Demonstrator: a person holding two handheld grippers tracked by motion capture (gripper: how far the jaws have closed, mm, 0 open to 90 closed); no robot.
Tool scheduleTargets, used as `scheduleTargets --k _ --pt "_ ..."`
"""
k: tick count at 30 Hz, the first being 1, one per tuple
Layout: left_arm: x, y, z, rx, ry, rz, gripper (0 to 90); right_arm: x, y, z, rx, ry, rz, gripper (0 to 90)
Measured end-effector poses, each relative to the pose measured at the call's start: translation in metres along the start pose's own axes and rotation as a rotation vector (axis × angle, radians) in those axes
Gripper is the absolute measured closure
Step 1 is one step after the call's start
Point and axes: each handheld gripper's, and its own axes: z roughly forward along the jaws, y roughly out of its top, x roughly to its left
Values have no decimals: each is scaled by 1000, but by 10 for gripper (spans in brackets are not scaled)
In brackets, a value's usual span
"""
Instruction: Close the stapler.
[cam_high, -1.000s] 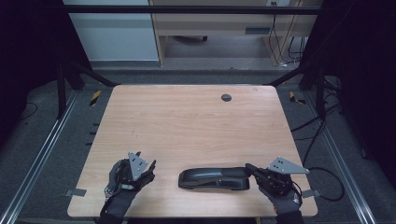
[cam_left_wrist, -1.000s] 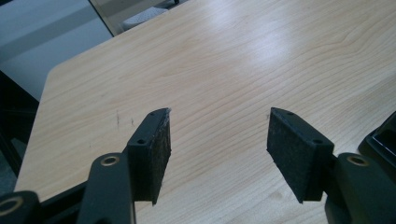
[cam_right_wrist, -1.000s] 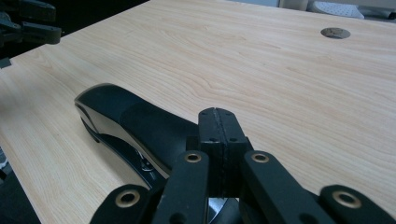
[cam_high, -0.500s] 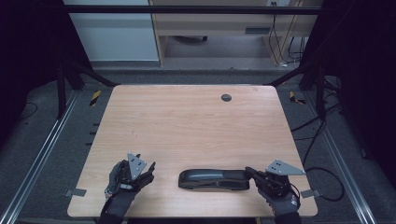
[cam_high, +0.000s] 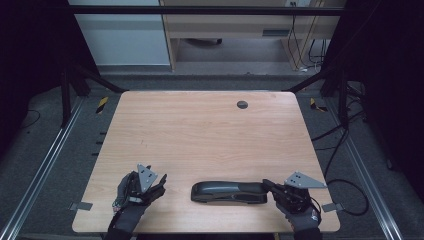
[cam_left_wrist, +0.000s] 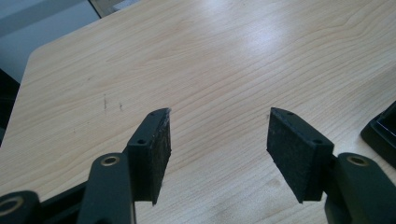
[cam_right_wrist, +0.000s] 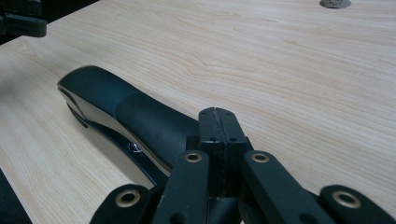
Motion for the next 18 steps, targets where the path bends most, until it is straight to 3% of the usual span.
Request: scheduleTargets --k 6,12,18 --pt "1 0 0 -1 -5 -1 392 1 2 0 10 -4 -17 900" --pt "3 0 0 -1 -6 -10 391 3 11 -6 -43 18 -27 900" --pt "1 0 0 1 -9 -5 391 4 9 -4 -13 -2 -31 900"
